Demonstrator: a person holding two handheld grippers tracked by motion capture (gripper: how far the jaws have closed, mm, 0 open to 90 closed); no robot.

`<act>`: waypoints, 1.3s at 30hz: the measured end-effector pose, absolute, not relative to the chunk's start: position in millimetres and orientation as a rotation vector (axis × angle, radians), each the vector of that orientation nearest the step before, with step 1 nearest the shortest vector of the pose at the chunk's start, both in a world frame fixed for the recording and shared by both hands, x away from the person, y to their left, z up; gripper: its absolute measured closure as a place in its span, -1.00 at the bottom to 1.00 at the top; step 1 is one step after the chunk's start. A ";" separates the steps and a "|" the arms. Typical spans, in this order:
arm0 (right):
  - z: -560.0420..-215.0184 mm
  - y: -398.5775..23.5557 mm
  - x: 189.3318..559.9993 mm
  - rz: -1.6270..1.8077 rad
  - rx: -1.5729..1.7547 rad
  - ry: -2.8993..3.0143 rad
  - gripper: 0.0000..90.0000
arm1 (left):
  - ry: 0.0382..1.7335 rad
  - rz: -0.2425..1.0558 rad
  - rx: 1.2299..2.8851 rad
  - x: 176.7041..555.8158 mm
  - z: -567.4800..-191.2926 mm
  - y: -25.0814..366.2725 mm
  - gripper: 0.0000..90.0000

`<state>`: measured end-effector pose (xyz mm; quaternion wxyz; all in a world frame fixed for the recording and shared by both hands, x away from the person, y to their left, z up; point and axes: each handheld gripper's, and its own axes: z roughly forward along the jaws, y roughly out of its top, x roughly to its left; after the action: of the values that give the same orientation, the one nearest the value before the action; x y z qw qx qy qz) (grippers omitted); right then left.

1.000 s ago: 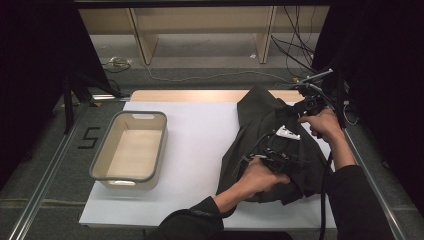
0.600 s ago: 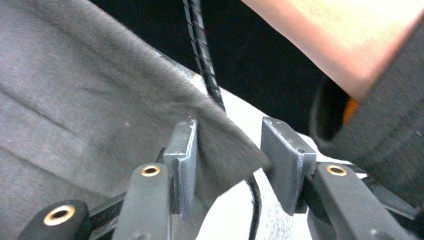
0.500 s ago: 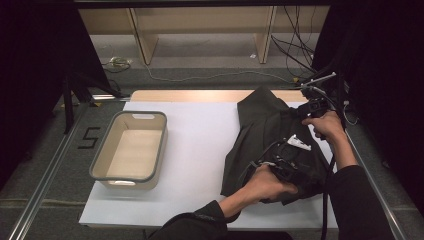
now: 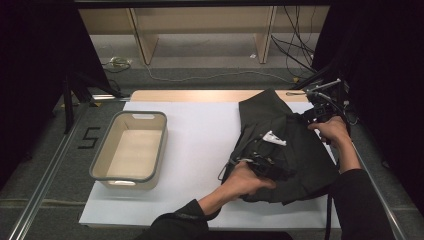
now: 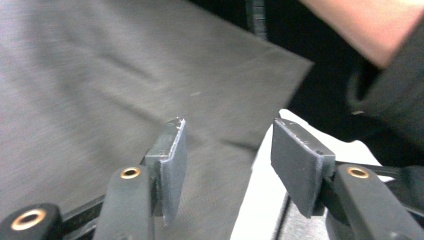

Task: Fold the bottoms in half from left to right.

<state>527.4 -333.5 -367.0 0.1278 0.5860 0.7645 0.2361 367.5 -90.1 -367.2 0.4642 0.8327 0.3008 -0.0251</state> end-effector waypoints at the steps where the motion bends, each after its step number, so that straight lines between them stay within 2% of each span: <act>1: -368.1 -335.1 526.9 0.689 1.708 2.221 0.83 | 0.754 -0.053 2.042 369.2 -368.4 -85.7 0.03; 11: -382.3 -345.2 523.6 0.673 1.734 2.197 0.87 | 0.866 0.070 2.039 387.9 -376.0 -33.8 -0.12; 18: -386.1 -351.7 520.3 0.656 1.746 2.175 0.93 | 0.944 0.095 2.031 396.6 -386.1 -4.8 -0.14; 25: -392.0 -359.7 516.7 0.619 1.755 2.146 0.95 | 0.953 0.086 2.069 397.4 -398.9 -1.8 -0.15; 32: -400.6 -363.5 515.9 0.599 1.776 2.119 0.93 | 0.941 0.037 2.158 390.9 -419.9 -22.7 -0.13; 36: -403.5 -363.0 514.5 0.583 1.778 2.121 0.93 | 0.927 -0.064 2.161 388.3 -435.2 -32.6 0.20; 39: -403.9 -361.8 513.5 0.574 1.765 2.121 0.92 | 0.906 -0.087 2.175 381.7 -438.6 -40.3 0.57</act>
<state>513.5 -361.8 -403.9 0.1609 0.6182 0.7427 0.2009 381.7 -40.3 -438.6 0.3819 0.8526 0.3550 -0.0342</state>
